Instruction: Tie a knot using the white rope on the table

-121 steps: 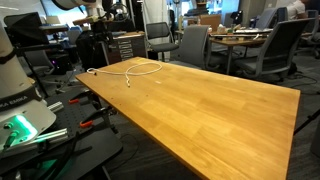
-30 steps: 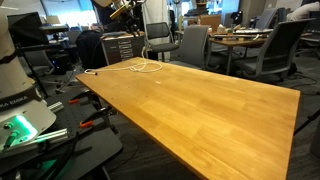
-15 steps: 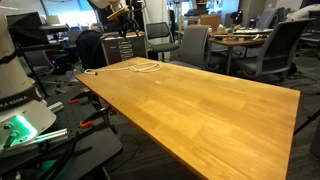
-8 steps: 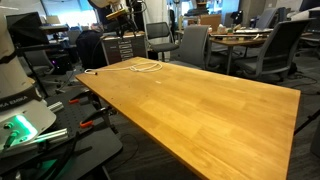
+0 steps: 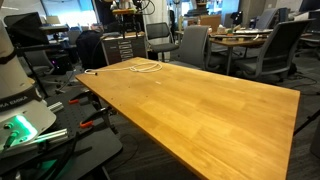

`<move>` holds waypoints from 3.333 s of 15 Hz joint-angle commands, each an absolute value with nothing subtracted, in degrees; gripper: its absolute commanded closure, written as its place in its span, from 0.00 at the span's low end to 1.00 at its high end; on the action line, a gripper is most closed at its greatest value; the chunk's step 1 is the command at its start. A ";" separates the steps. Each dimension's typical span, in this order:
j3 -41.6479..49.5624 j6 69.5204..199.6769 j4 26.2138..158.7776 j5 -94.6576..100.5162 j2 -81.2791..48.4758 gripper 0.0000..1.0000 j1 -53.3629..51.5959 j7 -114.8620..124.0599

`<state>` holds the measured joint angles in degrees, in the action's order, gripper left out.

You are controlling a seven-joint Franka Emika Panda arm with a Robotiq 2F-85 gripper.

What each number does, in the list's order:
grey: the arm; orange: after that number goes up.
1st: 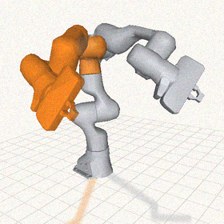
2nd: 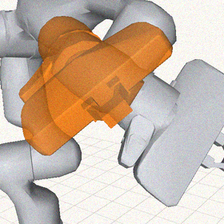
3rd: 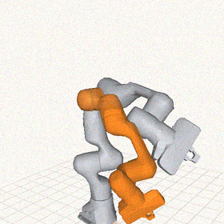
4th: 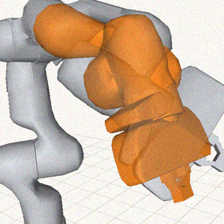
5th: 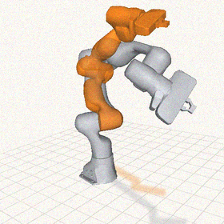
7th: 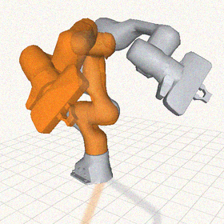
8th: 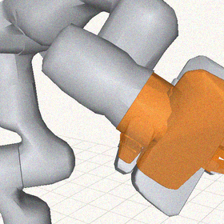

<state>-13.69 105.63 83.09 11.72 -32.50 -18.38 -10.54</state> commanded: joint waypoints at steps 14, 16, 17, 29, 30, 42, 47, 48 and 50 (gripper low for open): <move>-1.98 120.42 71.25 9.81 -48.18 0.00 -13.32 6.65; -2.59 119.26 69.87 8.90 -49.66 0.00 -13.14 6.59; -3.20 117.11 69.75 8.39 -49.70 0.00 -13.09 4.96; -1.93 121.40 71.44 9.07 -54.63 0.00 -13.91 7.75; -1.95 121.23 71.25 8.92 -55.26 0.03 -13.92 7.91; -2.87 120.58 67.43 3.94 -59.25 0.99 -12.86 10.05; -3.54 119.41 66.12 0.40 -59.38 0.99 -11.96 10.25; -3.77 119.74 66.24 -0.28 -58.89 0.99 -11.71 10.12; -4.55 120.92 66.85 -1.96 -57.41 0.99 -11.15 9.60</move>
<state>-2.74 121.06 68.62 0.64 -58.22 -12.53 9.90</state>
